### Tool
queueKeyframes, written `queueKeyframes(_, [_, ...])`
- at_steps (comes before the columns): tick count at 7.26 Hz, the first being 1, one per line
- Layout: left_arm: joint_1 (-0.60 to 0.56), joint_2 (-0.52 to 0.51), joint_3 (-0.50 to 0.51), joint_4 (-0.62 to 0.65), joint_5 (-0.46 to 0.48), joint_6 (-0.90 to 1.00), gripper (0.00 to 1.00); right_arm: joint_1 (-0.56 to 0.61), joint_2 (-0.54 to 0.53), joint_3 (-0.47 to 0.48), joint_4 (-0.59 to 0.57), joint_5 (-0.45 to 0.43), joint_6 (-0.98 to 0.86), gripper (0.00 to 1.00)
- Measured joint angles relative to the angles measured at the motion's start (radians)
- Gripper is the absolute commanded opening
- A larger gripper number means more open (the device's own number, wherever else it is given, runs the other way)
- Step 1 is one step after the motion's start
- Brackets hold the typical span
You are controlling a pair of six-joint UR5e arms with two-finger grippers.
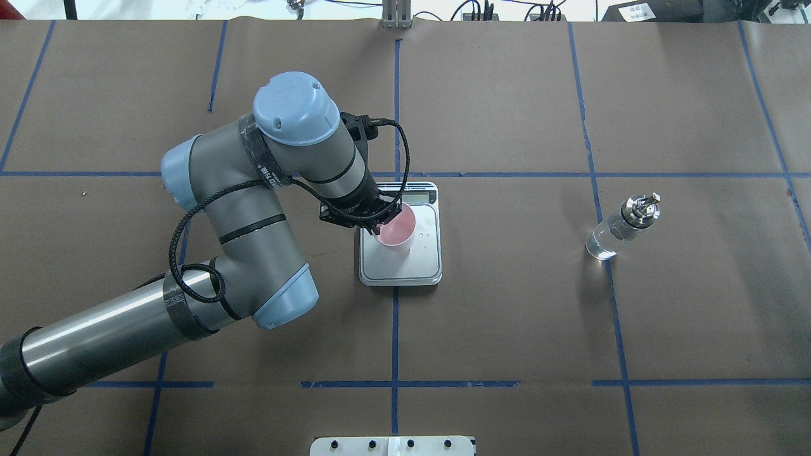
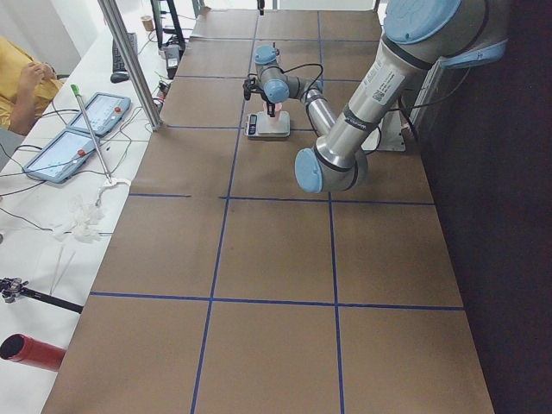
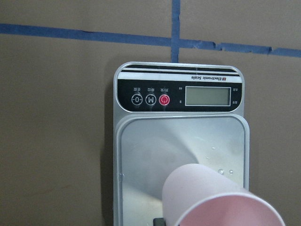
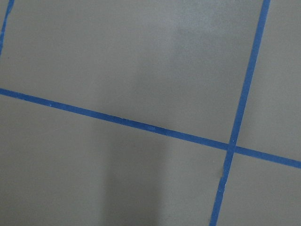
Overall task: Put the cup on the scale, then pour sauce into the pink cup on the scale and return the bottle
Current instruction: 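Lower the pink cup onto the scale and open the left gripper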
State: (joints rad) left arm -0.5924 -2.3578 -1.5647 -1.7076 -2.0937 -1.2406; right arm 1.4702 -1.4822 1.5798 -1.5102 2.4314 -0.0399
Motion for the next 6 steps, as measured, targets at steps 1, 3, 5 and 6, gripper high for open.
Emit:
queueKeyframes(1, [0.001,-0.001,0.002,-0.002,0.001,0.001,0.0,0.0,-0.001,0.0,0.0,0.0,0.0,1.0])
queueKeyframes(3, [0.002,-0.003,0.007,-0.006,0.005,0.003,0.2,-0.001,-0.004,0.0,0.001,0.0,-0.001,1.0])
queueKeyframes(5, [0.002,-0.002,0.008,-0.011,0.017,0.004,0.36,-0.001,-0.005,0.0,0.001,0.0,-0.001,1.0])
queueKeyframes(6, [0.001,-0.001,0.009,-0.014,0.019,0.005,0.41,-0.001,-0.006,0.0,0.001,0.0,-0.001,1.0])
